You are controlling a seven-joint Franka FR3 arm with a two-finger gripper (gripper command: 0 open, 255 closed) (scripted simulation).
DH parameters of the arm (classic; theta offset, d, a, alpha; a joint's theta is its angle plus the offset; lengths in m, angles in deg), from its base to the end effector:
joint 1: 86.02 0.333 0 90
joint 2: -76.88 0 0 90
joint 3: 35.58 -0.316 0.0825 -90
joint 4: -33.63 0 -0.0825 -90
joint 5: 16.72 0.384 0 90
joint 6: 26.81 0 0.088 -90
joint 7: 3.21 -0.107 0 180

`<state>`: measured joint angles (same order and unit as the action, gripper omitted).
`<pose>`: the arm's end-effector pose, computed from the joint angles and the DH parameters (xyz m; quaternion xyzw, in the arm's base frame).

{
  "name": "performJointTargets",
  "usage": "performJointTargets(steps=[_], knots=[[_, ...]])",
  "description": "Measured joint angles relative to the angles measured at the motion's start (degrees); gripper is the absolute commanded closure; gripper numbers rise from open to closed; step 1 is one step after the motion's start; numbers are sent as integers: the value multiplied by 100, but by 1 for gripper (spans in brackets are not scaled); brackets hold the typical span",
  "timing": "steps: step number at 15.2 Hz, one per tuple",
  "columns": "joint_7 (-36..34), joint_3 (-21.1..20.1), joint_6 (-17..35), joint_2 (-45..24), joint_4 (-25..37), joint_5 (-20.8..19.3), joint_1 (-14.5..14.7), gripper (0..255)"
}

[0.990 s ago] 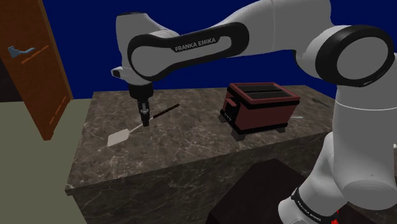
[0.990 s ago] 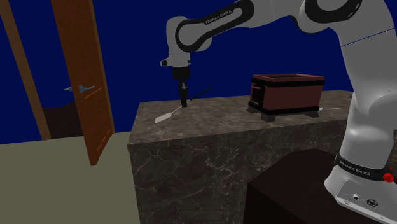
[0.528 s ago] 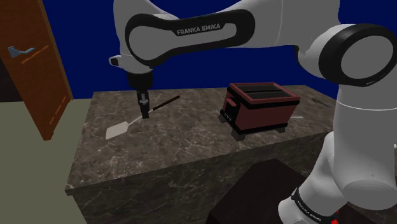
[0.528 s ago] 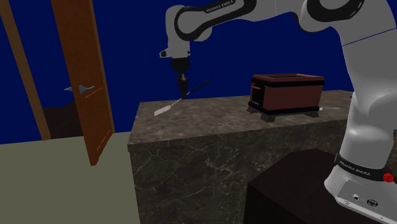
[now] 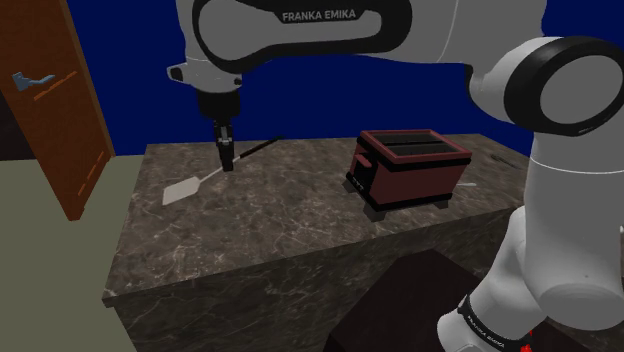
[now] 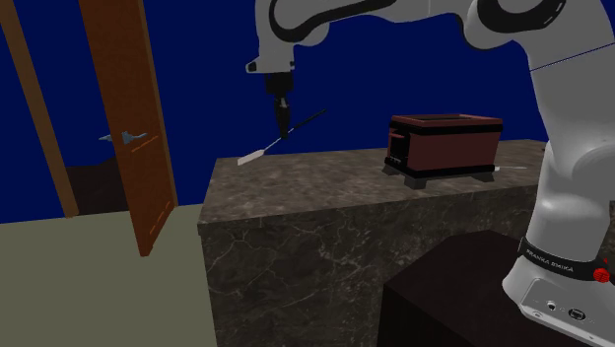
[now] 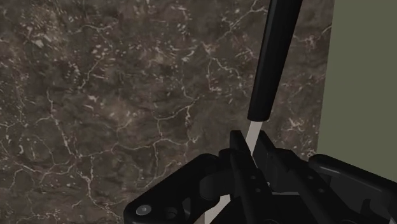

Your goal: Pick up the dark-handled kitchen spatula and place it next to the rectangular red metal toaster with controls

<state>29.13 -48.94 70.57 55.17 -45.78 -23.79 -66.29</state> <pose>0.5772 0.3327 0.4958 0.8394 0.5425 -0.0275 0.0181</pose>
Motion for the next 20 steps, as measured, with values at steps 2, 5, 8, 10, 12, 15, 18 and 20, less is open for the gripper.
performJointTargets(steps=[2, 5, 8, 10, 12, 15, 18, 20], knots=[[14, 1, -171, -33, 204, -4, 9, 255], [25, -4, -429, -28, 459, -1, 25, 255], [37, -5, -672, -71, 746, -10, 45, 255], [50, -4, -860, -133, 995, -21, 63, 255], [51, -5, -1032, -180, 1213, -32, 86, 255], [55, -8, -1314, -252, 1567, -50, 124, 255], [64, -2, -1646, -452, 2099, -94, 188, 255], [88, 4, -1870, -531, 2403, -112, 211, 255]])
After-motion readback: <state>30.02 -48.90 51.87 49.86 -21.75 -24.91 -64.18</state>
